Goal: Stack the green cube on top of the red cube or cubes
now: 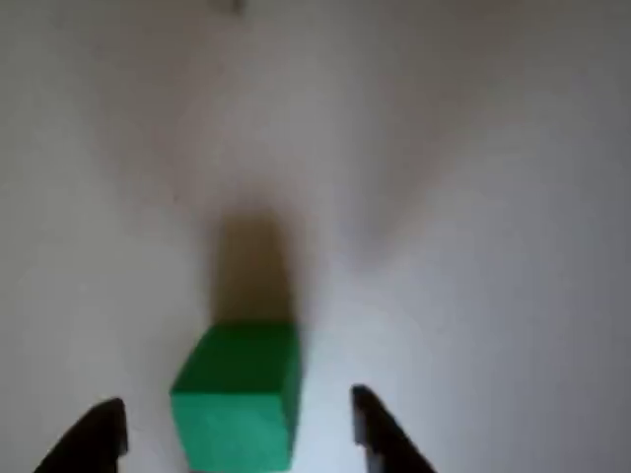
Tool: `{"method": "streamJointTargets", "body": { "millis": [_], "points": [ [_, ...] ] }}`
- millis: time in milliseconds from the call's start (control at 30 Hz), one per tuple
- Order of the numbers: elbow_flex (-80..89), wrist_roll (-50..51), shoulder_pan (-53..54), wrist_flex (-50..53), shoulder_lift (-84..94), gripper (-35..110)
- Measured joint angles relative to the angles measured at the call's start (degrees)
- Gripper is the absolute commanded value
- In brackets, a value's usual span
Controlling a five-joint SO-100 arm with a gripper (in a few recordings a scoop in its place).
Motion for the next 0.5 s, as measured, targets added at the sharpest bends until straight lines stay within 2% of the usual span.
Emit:
{"method": "streamJointTargets", "body": {
  "millis": [500],
  "points": [
    [-0.2,1.1,-1.1,-2.2,-2.5,12]
  ]
}}
